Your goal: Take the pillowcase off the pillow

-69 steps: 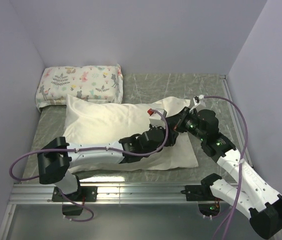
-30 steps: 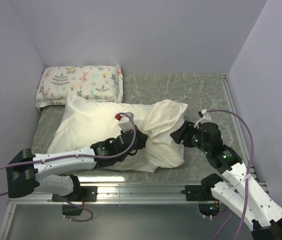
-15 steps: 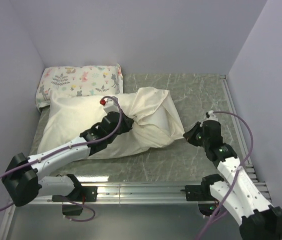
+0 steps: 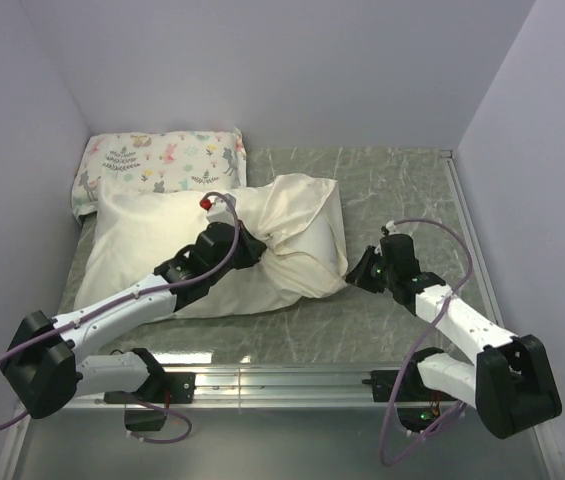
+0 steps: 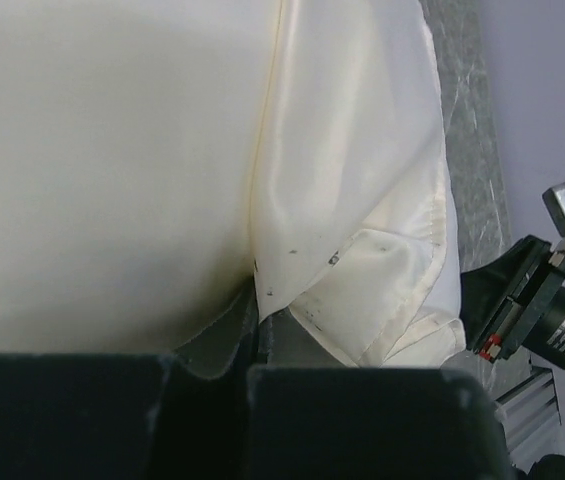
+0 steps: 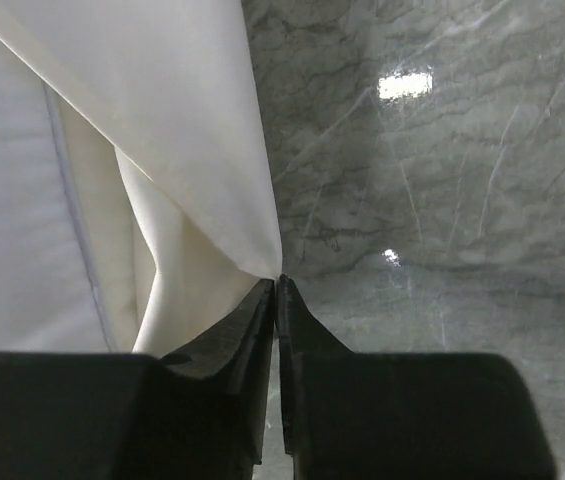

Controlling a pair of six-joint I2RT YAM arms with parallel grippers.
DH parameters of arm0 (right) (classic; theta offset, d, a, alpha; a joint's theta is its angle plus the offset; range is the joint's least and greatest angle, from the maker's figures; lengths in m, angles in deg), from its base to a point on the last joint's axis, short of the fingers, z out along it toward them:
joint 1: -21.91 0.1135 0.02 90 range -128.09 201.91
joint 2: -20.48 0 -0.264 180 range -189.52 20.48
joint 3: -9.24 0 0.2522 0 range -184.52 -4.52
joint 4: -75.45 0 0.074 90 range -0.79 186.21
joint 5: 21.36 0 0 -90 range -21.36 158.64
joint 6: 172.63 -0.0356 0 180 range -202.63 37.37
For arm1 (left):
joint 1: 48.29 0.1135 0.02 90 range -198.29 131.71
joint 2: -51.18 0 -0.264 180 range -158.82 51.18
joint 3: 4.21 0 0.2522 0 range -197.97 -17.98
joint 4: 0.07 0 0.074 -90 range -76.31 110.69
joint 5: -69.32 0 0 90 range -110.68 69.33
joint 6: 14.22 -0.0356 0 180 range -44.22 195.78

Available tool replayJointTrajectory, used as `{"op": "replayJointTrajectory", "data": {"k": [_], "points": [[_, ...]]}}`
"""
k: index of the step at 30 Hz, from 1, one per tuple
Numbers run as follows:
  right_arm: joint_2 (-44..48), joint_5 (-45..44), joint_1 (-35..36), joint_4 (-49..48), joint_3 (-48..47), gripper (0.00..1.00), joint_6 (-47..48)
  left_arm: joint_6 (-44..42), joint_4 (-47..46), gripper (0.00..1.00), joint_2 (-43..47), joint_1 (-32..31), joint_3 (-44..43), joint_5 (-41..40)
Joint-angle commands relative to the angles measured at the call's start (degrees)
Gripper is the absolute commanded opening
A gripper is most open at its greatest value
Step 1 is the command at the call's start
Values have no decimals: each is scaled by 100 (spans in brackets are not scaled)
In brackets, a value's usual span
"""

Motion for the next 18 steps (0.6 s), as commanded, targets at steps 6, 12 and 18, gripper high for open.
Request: {"op": "replayJointTrajectory", "data": {"k": [6,12,18], "points": [[671,-256,15,294,-608,43,287,-149,42,0,-191,-441,272,187],[1462,-591,6,1059,-1092,56,401,-70,-29,1,-208,-512,377,178],[1632,453,172,316,-1058,63,446,-79,-3,0,-173,-521,387,169]]}}
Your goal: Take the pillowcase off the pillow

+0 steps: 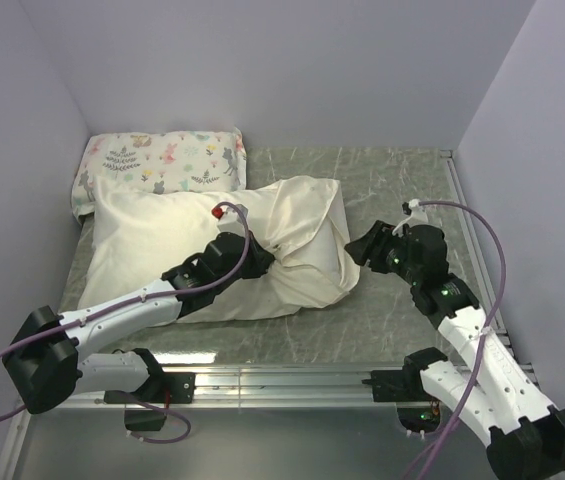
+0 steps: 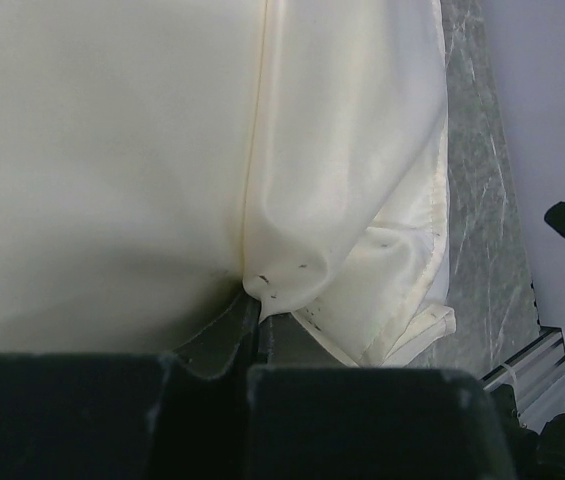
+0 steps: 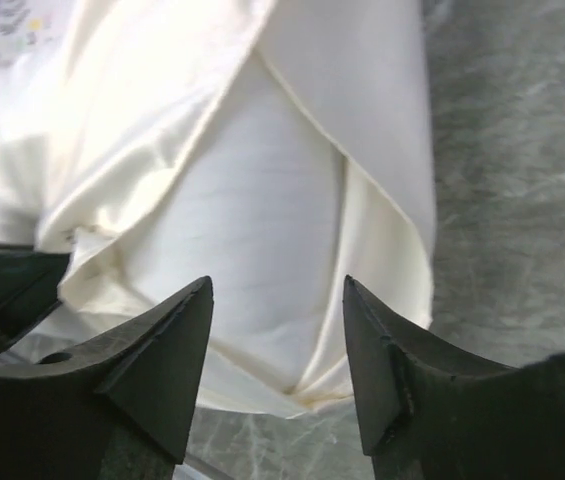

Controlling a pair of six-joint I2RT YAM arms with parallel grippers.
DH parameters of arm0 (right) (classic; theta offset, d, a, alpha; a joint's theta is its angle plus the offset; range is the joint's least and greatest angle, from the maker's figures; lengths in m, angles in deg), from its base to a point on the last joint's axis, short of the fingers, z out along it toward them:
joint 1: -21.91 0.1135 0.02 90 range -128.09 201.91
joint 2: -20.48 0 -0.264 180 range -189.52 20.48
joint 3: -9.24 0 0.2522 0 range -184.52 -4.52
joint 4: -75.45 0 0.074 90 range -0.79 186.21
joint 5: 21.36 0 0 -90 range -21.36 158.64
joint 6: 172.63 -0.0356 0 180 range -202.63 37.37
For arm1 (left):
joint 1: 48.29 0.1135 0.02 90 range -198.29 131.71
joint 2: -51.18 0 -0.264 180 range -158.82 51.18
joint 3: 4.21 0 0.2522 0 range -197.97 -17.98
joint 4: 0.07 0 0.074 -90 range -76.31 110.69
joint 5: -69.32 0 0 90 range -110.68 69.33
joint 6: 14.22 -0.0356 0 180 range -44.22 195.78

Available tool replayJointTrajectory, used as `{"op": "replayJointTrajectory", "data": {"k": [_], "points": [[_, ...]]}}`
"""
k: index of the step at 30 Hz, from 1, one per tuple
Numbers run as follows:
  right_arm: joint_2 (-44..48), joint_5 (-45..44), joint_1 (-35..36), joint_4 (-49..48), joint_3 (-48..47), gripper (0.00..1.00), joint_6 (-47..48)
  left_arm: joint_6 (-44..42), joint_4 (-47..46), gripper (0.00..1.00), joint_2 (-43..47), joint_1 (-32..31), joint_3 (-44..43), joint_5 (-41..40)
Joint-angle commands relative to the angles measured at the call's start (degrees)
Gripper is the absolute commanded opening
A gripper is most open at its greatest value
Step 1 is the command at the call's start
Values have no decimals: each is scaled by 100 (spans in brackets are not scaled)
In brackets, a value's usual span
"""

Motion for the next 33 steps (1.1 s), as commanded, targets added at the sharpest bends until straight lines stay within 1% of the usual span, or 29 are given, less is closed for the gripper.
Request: {"op": "replayJointTrajectory", "data": {"k": [1,5,8,11,13,15,16,20,21,22,23,24,25,26,27,28,29,30,31,33], "points": [[-161,586,327,-466,-94,64,109,-50,253,0,-51,-62,102,89],[-591,525,733,-932,38,66,100,-68,323,1,-42,-62,50,62],[-969,552,733,-1266,249,68,48,-77,367,1,-42,-62,14,62],[-1286,551,725,-1468,468,75,56,-94,429,1,11,-71,-12,62],[-1453,578,733,-1592,662,82,47,-85,464,1,54,-71,-12,53],[-1532,814,725,-2125,924,88,4,-94,499,0,125,-79,-21,53],[-1567,885,725,-2276,987,90,-40,-94,508,0,151,-79,-12,71],[-1927,1561,725,-3076,1172,91,-242,-164,499,0,134,-114,-73,167],[-2041,1858,725,-3452,1233,86,-304,-191,482,1,125,-141,-82,211],[-2077,1974,725,-3621,1251,80,-374,-226,473,4,73,-158,-117,255],[-2103,2054,725,-3727,1251,66,-505,-313,490,5,46,-211,-205,299],[-2104,2141,742,-3771,1190,20,-541,-357,517,6,2,-255,-266,326],[-2069,2168,733,-3728,1138,3,-576,-419,534,12,-59,-281,-345,335],[-2008,2169,768,-3658,1085,0,-594,-550,630,16,-103,-360,-529,361],[-1798,2143,803,-3449,962,0,-586,-595,701,20,-130,-404,-644,335],[-1648,1994,838,-3299,892,0,-577,-647,788,29,-182,-448,-767,274],[-1299,1871,935,-3149,752,0,-559,-761,876,36,-183,-562,-986,221],[-1112,1748,970,-2835,681,0,-559,-806,929,44,-183,-615,-1092,159],[-945,1494,997,-2666,610,0,-568,-850,956,55,-174,-668,-1206,46],[-611,1326,997,-2141,313,0,-542,-990,1070,67,-148,-843,-1523,-60]]}}
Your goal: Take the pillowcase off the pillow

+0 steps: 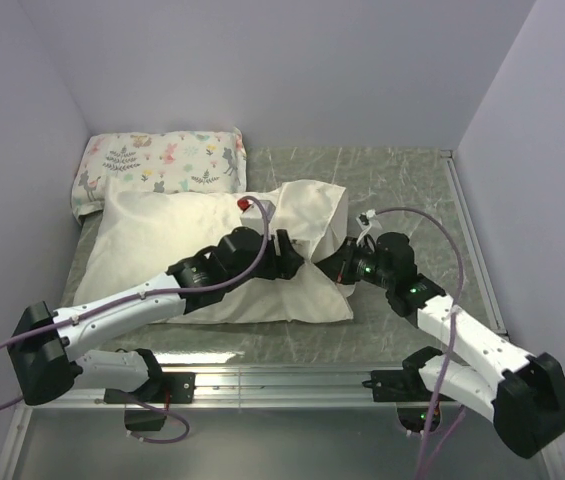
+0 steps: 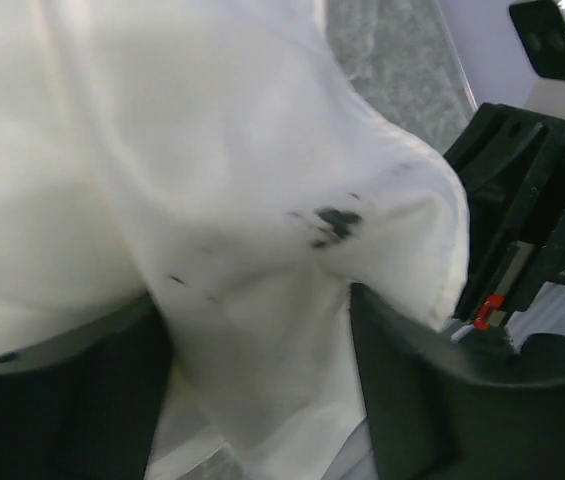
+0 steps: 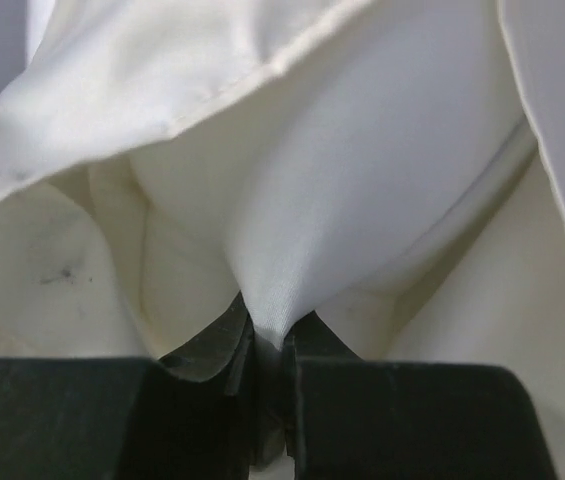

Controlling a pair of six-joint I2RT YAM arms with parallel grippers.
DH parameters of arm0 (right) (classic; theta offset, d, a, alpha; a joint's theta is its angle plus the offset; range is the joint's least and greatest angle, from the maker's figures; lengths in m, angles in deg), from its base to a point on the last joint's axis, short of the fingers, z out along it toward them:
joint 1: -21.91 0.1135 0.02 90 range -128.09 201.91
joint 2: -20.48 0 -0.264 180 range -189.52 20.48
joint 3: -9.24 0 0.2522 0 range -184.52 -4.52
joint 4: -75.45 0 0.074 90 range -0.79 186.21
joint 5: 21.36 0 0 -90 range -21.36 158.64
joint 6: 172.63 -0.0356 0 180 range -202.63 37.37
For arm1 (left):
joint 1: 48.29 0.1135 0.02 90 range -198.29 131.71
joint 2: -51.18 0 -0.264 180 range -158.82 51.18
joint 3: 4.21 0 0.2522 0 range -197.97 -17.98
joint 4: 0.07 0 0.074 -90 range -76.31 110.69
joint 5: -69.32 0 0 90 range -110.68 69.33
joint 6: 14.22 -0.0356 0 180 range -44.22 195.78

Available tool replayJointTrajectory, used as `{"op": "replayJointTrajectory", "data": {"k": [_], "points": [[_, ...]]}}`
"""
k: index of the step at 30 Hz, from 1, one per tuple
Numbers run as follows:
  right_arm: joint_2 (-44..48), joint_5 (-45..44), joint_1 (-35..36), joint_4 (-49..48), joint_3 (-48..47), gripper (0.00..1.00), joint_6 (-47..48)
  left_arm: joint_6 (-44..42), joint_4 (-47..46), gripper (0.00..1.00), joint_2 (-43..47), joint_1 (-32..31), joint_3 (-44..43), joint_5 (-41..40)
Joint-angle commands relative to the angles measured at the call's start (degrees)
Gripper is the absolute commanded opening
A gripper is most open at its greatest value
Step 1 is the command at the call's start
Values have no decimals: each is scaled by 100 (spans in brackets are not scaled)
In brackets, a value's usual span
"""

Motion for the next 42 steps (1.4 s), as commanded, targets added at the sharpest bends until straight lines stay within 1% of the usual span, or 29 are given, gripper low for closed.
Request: {"op": "replayJointTrajectory", "data": {"k": [1,3,5,9,10,11,12,14,18,19,21,23,24,26,27,30,33,37,40,42], "points": [[614,-224,99,454,-760,0,-4,-355,253,77,38,-289,-623,-287],[711,-374,99,718,-988,0,23,-425,419,85,65,-570,-887,-508],[738,-392,99,790,-1199,0,-47,-425,630,88,47,-859,-1123,-842],[729,-444,99,1184,-1595,0,-135,-232,1254,90,21,-1369,-1362,-1527],[738,-506,107,1325,-1778,0,-118,-49,1438,90,47,-1536,-1310,-1755],[729,-506,108,1326,-1885,0,-109,40,1509,90,91,-1598,-1240,-1844],[712,-611,99,1535,-1990,0,-83,145,1527,90,135,-1669,-1161,-1897],[668,-691,99,1686,-2253,0,-30,391,1458,89,293,-1792,-820,-1933],[580,-753,107,1879,-2544,0,5,629,1334,87,460,-1915,-414,-1959],[562,-718,99,1906,-2588,0,-4,673,1369,83,469,-1915,-369,-2011],[553,-709,108,1950,-2694,0,-4,857,1622,72,478,-1915,-378,-2187],[571,-813,99,2037,-2843,0,66,1015,1738,43,539,-1915,-343,-2450],[571,-884,73,2203,-2905,0,101,1068,1826,23,609,-1915,-308,-2529],[562,-998,37,2354,-3097,0,233,1235,1949,5,671,-1889,-159,-2723],[553,-990,-50,2441,-3151,0,251,1314,2010,1,689,-1872,-106,-2750],[501,-867,-252,2591,-3353,0,295,1639,2204,1,777,-1793,228,-2759],[448,-605,-656,2670,-3502,0,313,2035,2231,1,934,-1635,798,-2575],[369,-138,-1323,2671,-3678,0,182,2579,1801,0,1058,-1511,1842,-2180],[430,-33,-1352,2601,-3819,0,24,2835,1406,1,927,-1485,2310,-1933],[465,82,-1264,2478,-3802,0,-65,2801,1029,0,752,-1493,2382,-1723]]}}
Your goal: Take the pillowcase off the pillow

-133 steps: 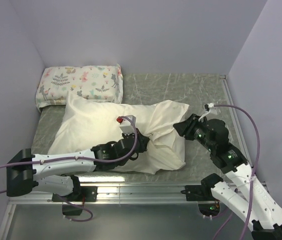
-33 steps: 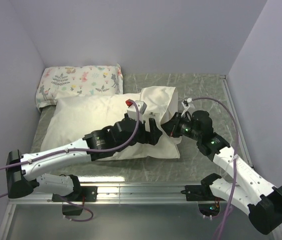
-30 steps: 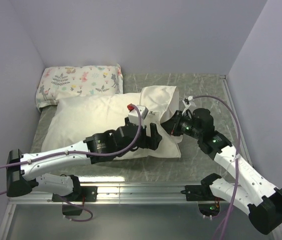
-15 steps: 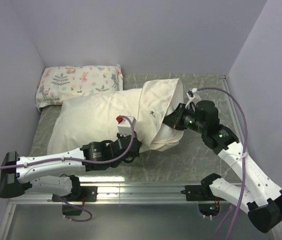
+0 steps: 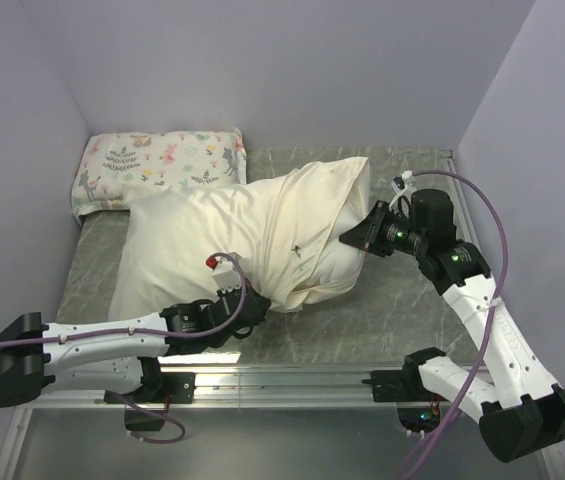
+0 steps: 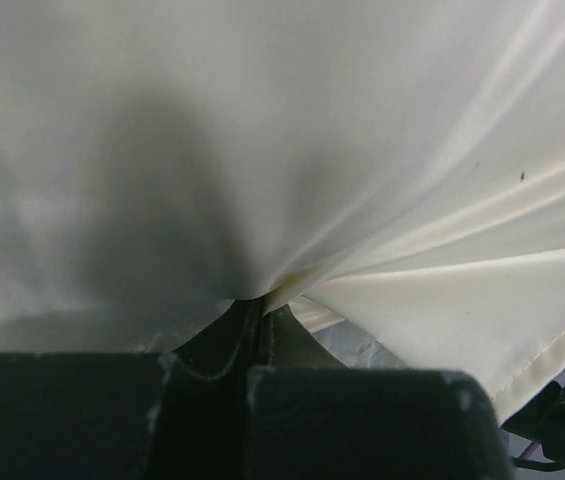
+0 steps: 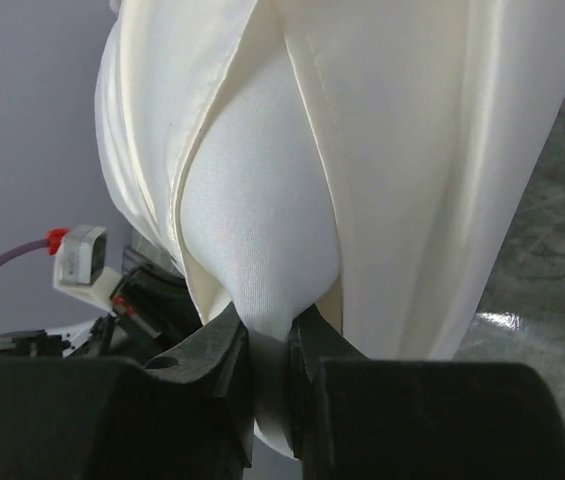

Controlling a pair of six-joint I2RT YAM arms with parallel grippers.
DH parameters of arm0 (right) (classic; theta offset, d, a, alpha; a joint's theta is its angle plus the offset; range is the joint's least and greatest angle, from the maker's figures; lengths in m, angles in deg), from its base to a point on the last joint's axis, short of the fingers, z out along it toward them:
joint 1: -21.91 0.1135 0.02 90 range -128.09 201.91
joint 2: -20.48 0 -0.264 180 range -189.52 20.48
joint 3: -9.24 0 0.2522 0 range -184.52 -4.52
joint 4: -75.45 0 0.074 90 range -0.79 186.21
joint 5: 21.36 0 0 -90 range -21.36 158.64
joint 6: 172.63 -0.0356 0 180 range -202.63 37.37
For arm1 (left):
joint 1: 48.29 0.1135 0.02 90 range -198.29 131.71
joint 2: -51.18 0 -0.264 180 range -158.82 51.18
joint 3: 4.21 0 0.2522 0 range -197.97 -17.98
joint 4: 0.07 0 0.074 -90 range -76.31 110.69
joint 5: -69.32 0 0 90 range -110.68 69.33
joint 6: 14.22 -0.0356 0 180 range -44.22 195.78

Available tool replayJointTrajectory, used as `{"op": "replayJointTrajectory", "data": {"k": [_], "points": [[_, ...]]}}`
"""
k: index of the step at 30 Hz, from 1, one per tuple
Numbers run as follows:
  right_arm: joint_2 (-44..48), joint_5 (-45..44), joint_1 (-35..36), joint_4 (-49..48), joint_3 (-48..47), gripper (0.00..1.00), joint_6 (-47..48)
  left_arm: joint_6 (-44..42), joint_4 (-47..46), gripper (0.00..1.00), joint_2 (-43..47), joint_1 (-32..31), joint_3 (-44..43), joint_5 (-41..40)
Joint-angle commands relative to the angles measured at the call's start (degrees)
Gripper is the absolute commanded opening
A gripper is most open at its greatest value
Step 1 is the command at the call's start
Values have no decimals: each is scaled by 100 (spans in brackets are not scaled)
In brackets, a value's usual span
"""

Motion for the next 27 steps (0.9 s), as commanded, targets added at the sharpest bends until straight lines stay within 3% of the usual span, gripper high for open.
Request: {"op": "replayJointTrajectory", "data": {"k": [1,6,10,13,18,21,27], "points": [[301,-92,-103,-1453,-768,0,-192,95,579,1,-362,28,387,499],[503,-426,791,-1558,-285,0,-148,-485,534,13,-722,-139,-482,341],[522,-593,1162,-1751,-73,0,-350,-1161,298,22,-1774,-340,-1535,438],[486,-787,1251,-1628,-152,0,-280,-1137,437,28,-2488,-780,-2108,244],[425,-875,1251,-1480,-372,0,-183,-926,-54,32,-2885,-807,-1838,542],[398,-945,1251,-1383,-565,0,-148,-671,-72,38,-2920,-807,-1531,526],[468,-1015,1251,-1286,-750,0,-139,-275,-204,39,-2745,-790,-906,552]]}}
